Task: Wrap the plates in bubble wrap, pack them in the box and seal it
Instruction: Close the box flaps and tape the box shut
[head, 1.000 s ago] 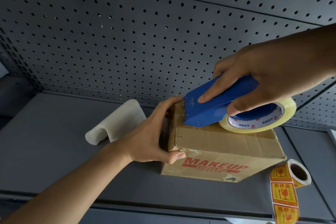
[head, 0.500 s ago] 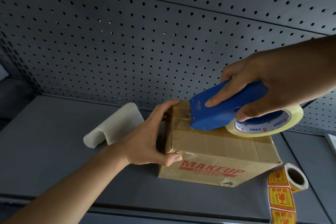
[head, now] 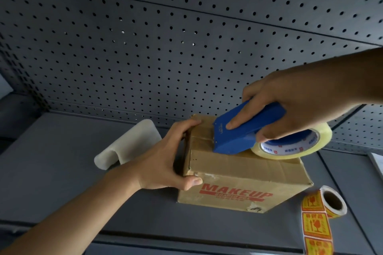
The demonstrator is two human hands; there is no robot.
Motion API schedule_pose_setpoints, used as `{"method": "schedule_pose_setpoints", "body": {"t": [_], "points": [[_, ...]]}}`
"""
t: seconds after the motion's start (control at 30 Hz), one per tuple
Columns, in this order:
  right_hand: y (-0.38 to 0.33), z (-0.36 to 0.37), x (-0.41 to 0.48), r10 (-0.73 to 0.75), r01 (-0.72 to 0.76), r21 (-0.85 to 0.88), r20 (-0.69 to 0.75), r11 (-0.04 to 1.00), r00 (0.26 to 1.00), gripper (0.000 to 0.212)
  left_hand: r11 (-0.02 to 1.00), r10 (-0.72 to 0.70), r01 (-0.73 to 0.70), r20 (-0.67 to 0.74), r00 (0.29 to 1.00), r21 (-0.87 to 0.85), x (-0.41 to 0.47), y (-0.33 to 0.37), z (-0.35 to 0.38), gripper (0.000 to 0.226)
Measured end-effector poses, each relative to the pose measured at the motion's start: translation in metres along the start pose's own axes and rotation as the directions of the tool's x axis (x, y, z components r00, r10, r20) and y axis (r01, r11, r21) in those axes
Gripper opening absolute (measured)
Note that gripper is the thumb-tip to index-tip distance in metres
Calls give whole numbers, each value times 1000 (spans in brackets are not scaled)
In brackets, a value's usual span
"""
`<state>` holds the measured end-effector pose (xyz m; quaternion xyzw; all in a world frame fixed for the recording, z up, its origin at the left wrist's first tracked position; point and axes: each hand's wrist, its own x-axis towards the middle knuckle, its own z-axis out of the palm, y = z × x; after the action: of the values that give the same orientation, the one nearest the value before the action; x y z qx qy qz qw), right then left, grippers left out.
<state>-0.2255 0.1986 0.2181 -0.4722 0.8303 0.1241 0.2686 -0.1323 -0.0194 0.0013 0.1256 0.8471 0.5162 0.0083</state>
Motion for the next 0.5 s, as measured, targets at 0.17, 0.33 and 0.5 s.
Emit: {"method": "schedule_pose_setpoints", "body": {"t": [0.17,0.33,0.5], "points": [[-2,-17,12,-35,33,-50,-33,998,999,38,888,102,-30,-133,986,460,-16,33,-3,91],[2,-18,21,-69,67,-33,-63,997,996,35,687,177,-13,-150,973,727,-22,59,22,93],[7,-13,16,-94,90,-54,-84,994,992,36,603,196,79,-244,950,794,-21,60,36,90]]}}
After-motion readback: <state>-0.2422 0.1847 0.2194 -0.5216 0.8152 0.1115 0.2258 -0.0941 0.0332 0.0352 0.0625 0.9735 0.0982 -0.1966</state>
